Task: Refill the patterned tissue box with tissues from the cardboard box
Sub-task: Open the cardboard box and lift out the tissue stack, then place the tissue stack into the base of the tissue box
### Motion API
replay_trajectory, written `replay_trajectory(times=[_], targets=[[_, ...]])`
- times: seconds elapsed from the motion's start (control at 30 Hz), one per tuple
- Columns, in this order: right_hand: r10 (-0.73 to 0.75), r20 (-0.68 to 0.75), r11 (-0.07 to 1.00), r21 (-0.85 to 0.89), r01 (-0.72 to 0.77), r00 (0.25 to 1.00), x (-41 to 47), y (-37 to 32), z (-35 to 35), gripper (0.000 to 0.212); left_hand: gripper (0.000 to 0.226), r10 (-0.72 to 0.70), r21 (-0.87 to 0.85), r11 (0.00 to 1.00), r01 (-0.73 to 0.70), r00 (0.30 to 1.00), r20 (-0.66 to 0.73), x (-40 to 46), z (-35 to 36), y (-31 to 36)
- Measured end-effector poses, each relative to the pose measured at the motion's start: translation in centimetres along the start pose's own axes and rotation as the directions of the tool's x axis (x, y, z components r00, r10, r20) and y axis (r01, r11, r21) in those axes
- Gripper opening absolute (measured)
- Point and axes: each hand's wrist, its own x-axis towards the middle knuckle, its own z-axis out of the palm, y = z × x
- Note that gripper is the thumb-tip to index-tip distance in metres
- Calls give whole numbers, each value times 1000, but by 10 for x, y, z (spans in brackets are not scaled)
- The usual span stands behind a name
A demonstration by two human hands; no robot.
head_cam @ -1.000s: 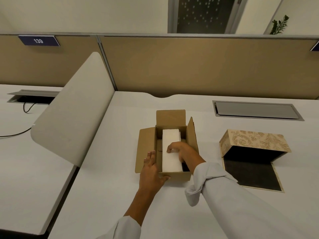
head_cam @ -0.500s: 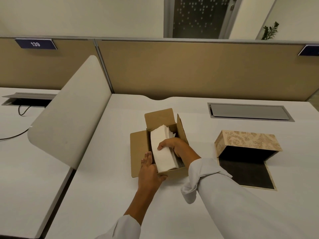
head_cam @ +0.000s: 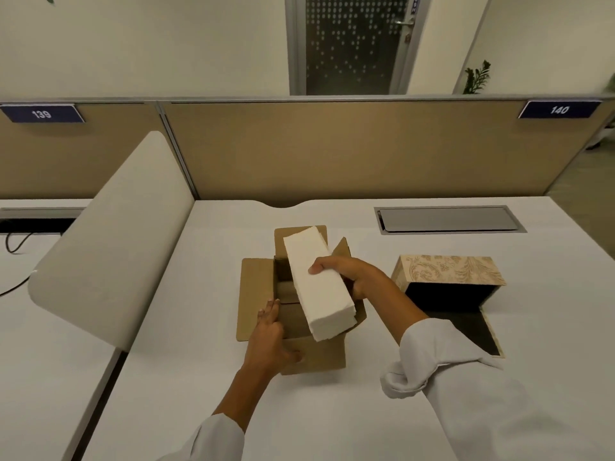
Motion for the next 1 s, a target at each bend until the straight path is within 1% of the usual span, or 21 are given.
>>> replay_trajectory(times=[0.07,0.13,0.17,0.2,0.23,0.27,0.3,0.33,0.37,0.4,0.43,0.47,0.53,0.6,0.7,0.77,0.8,0.87,0.9,0.97,1.0], targets=[[-18,86,999,37,15,996,-11,2,-14,59,103,45,-128,991,-39,998,42,-5,-12,1],[-48,195,996,78,34,980,-22,7,-29,65,120,110,-320,943,-91,993,41,-11,-29,3],[-62,251,995,95,39,966,-28,9,-36,66,123,130,-429,897,-106,991,27,-13,-38,5],[-72,300,993,107,41,951,-33,11,-43,65,123,133,-575,813,-92,991,30,-15,-47,8],[-75,340,993,111,39,937,-38,14,-49,65,122,141,-742,669,-48,988,63,-15,-55,14],[-71,373,994,102,35,925,-43,15,-55,67,119,163,-875,484,22,980,115,-14,-62,20],[-63,402,996,78,35,914,-47,17,-60,72,117,191,-948,295,120,965,182,-12,-67,27],[-49,431,999,43,33,901,-52,17,-64,79,115,232,-968,123,220,942,244,-9,-72,34],[-23,465,1000,-1,27,885,-56,17,-67,85,113,272,-953,-25,303,919,286,-6,-76,40],[11,502,999,-50,17,865,-60,17,-71,87,111,293,-920,-141,367,903,315,-2,-78,46],[48,532,995,-102,8,845,-63,17,-75,88,109,294,-886,-213,412,892,344,1,-78,51],[84,548,988,-153,1,832,-66,17,-80,88,107,287,-862,-244,445,882,374,4,-79,55],[150,540,969,-245,-16,828,-71,17,-90,87,99,264,-844,-221,488,863,430,8,-77,63],[195,509,943,-332,-18,838,-75,20,-99,79,88,217,-855,-122,505,854,474,12,-77,70],[251,479,903,-428,-26,841,-79,28,-112,62,79,60,-849,124,513,850,523,16,-79,92],[263,467,888,-459,-22,844,-83,33,-121,59,81,-38,-809,295,507,853,521,15,-80,113],[251,462,881,-473,-4,851,-85,35,-128,60,82,-45,-797,355,489,860,508,15,-79,123],[205,445,860,-507,57,872,-89,39,-144,59,79,3,-796,424,433,878,480,15,-71,141],[170,426,844,-528,91,889,-92,42,-152,56,75,45,-804,440,400,885,464,14,-67,149],[72,373,794,-583,173,925,-99,50,-170,50,67,144,-836,444,321,896,421,12,-54,163],[15,352,756,-616,219,936,-102,56,-179,52,65,187,-851,442,282,900,395,11,-45,170]])
